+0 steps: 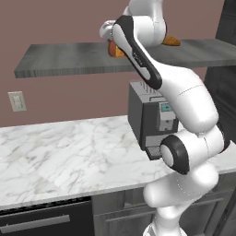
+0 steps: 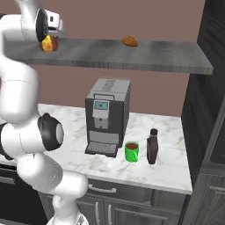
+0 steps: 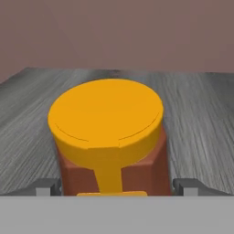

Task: Pick the syrup bottle and honey bottle from the shelves and place them next to the mug.

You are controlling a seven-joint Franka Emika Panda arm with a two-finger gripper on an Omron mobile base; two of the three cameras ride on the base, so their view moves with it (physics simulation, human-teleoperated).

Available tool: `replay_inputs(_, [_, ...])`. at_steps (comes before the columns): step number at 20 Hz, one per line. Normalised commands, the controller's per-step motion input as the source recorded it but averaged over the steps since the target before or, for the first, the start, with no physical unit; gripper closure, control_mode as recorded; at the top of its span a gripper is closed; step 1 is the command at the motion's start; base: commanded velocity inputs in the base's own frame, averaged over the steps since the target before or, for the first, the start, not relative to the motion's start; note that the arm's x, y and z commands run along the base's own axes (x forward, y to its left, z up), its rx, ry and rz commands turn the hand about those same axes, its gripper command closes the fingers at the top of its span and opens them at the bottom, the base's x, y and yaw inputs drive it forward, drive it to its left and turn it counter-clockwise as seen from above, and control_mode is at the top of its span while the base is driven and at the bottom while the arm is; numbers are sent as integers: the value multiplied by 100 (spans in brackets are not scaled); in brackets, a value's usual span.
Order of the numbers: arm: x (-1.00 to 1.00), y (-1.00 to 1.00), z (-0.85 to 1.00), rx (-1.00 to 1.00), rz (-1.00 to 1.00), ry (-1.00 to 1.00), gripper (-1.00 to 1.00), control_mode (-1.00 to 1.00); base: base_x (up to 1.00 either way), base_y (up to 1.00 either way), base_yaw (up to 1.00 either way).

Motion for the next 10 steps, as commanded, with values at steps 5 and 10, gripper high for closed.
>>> replay_inputs(5, [-100,-7,-1,7,0,-15,100,-100,0,0,0])
replay_inputs(10, [-100,-16,-16,6,0,-15,100,-100,0,0,0])
